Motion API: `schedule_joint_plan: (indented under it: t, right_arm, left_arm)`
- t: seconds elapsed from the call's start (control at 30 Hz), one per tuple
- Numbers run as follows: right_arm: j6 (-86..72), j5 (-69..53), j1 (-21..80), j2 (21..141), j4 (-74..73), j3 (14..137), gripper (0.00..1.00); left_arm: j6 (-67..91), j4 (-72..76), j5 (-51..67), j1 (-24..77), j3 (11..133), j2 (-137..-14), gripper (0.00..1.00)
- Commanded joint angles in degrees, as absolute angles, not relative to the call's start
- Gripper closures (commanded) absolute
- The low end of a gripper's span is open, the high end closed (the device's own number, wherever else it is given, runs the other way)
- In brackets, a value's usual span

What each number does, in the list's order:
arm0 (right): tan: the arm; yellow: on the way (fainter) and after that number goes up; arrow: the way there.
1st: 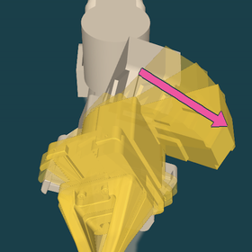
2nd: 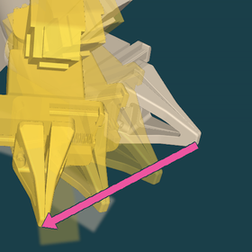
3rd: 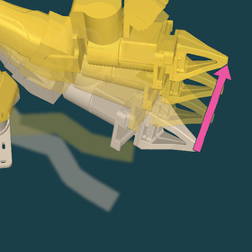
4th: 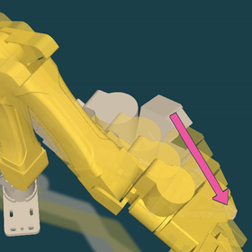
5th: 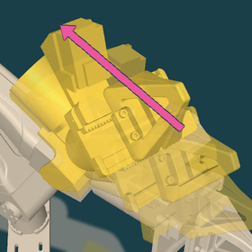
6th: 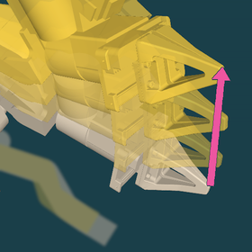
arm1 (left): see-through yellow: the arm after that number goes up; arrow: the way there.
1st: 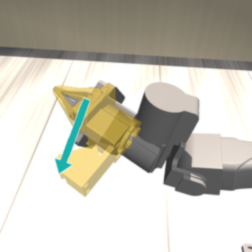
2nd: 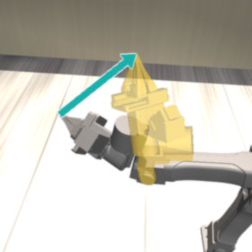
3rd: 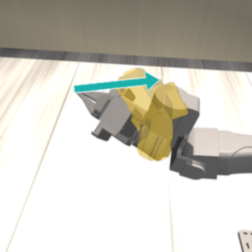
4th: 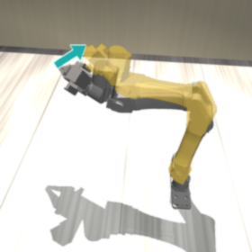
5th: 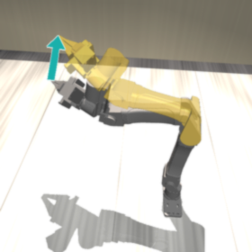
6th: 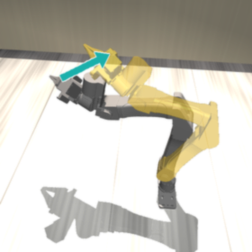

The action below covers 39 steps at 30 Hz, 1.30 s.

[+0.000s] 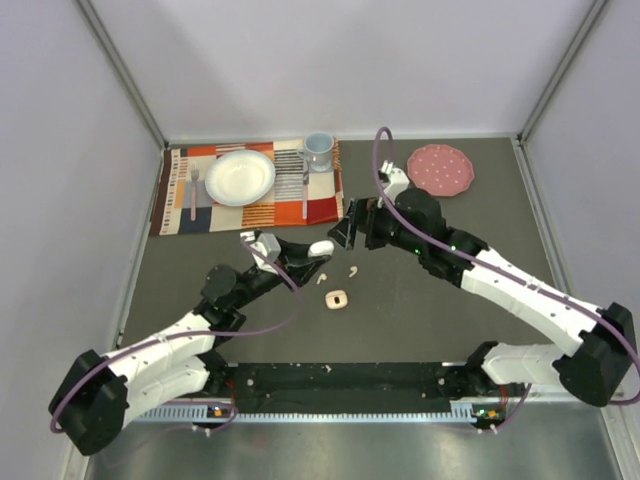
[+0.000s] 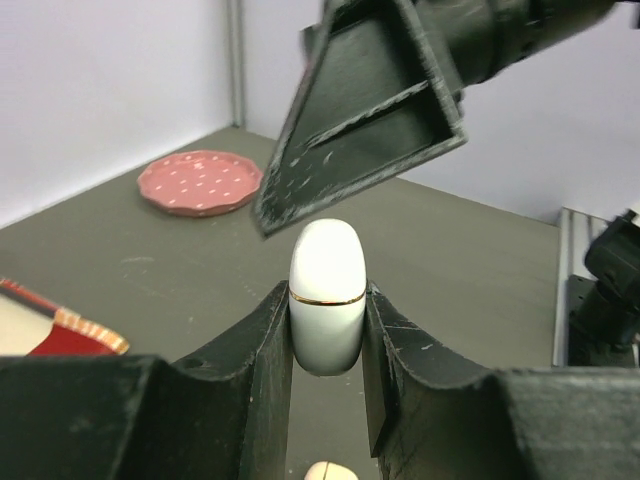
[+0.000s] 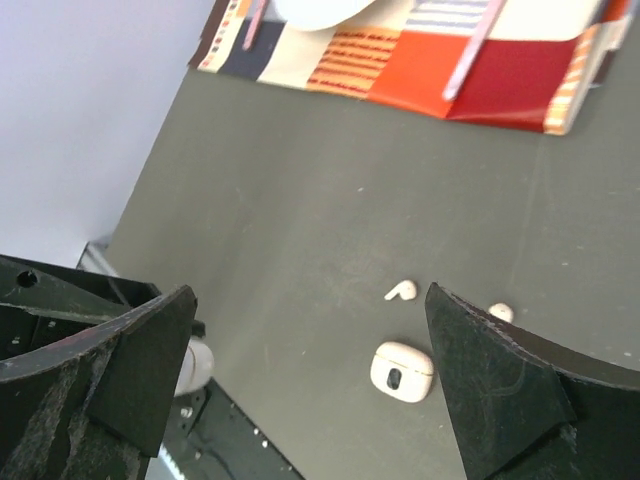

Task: Insert the wireless bluetooth earbuds into the charging case
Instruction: Close the charging case with the earbuds, then place the charging case with the earbuds at the center of the board.

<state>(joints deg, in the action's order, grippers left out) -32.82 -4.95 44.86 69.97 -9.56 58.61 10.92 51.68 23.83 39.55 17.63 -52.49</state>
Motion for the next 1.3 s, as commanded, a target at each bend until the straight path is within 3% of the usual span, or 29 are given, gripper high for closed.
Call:
schedule_joint_plan:
  t: [0.0,0.1,0.23,0.43,0.57,0.8,1.07,1.27]
  right_arm:
    - [-32.70,11.71,45.18,64.88,-12.37,59.15,0.01]
    - [-31.64,19.07,41.76,61.98,-15.28,59.77,0.01]
    - [-33.31,15.04,36.39,59.07,-15.38,57.31,0.01]
    - [-35.95,10.29,36.04,58.36,-15.03,52.47,0.01]
    - [-36.56,6.34,36.12,59.24,-14.94,51.07,0.01]
    - [-39.45,2.03,36.12,57.92,-12.49,47.91,0.01]
    - [-39.99,-1.13,36.12,57.31,-10.55,45.97,0.01]
    - [-40.08,-2.46,36.12,57.39,-10.11,45.70,0.01]
  left_arm:
    - [12.04,47.91,13.90,39.46,19.51,-49.49,1.00]
    - [12.56,42.90,10.03,38.94,20.39,-49.04,1.00]
    - [17.38,37.62,11.15,34.65,22.93,-51.41,1.00]
    - [30.91,38.40,19.41,23.93,23.20,-57.73,1.00]
    - [33.31,37.53,24.24,22.41,25.66,-65.10,1.00]
    - [42.43,48.06,29.44,21.36,25.93,-79.08,1.00]
    - [52.47,71.16,30.85,19.95,22.24,-96.93,1.00]
    - [53.70,72.87,28.92,19.34,21.71,-101.07,1.00]
